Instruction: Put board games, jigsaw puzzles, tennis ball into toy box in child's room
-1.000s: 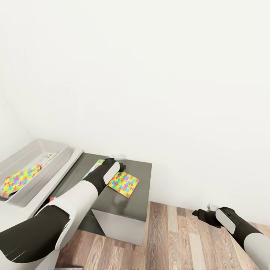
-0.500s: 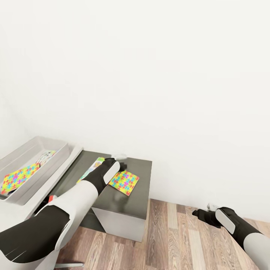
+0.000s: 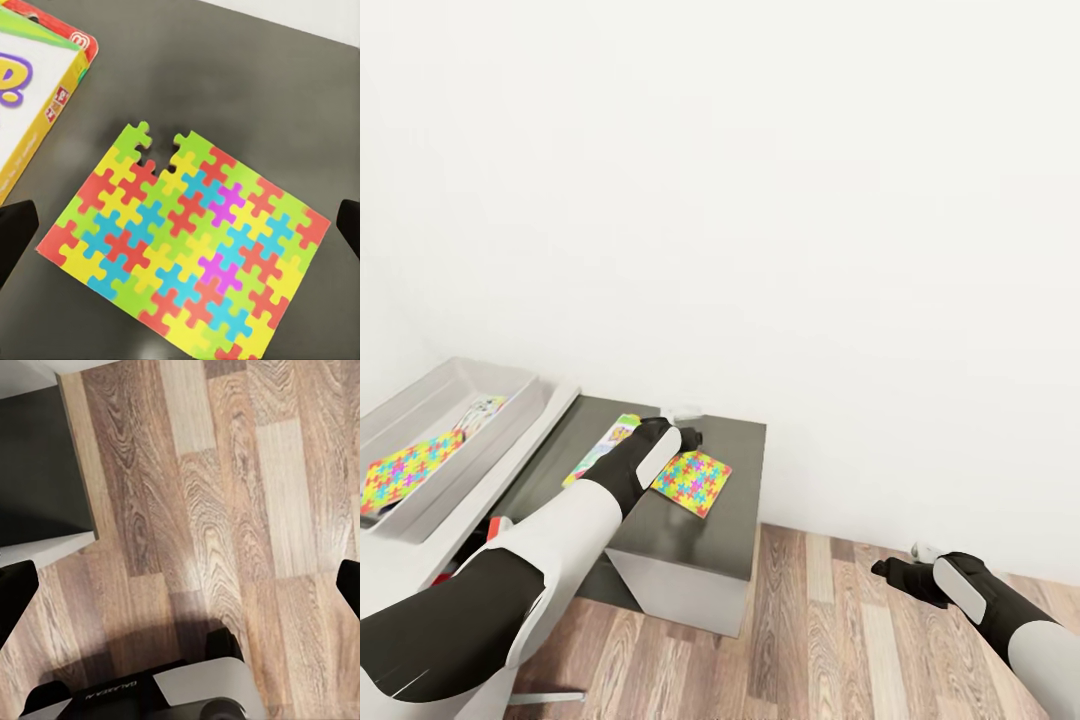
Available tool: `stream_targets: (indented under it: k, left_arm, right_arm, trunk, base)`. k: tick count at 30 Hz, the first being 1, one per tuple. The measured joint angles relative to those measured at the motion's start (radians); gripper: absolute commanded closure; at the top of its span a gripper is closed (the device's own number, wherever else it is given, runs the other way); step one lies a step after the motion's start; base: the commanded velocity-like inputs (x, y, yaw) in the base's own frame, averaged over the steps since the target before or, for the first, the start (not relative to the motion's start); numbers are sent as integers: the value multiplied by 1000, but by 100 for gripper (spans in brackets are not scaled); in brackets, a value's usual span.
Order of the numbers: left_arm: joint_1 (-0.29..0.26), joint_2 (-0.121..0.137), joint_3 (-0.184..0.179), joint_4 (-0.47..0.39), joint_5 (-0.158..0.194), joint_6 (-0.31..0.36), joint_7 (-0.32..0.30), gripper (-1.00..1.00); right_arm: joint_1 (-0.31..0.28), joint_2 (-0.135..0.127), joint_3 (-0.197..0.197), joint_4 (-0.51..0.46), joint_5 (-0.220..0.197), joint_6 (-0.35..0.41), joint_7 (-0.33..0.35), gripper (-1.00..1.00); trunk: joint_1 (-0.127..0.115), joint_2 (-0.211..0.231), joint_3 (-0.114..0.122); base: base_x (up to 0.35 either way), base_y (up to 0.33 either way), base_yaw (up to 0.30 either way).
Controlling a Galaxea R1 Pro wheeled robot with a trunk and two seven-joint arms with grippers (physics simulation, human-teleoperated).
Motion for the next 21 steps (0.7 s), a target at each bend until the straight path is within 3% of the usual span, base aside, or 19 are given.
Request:
stream_targets:
  k: [7, 21]
  left_arm:
    - [0, 9, 5, 0, -2, 0, -1, -100]
    - [0, 14, 2, 0, -2, 0, -1, -100]
  right_arm:
    - [0, 1, 0, 0, 0, -2, 0, -100]
    - [0, 3, 0, 0, 0, -2, 0, -100]
  trunk:
    - [0, 0, -9]
    - [0, 0, -16]
  base:
    - [140, 119, 0]
    - [15, 13, 0]
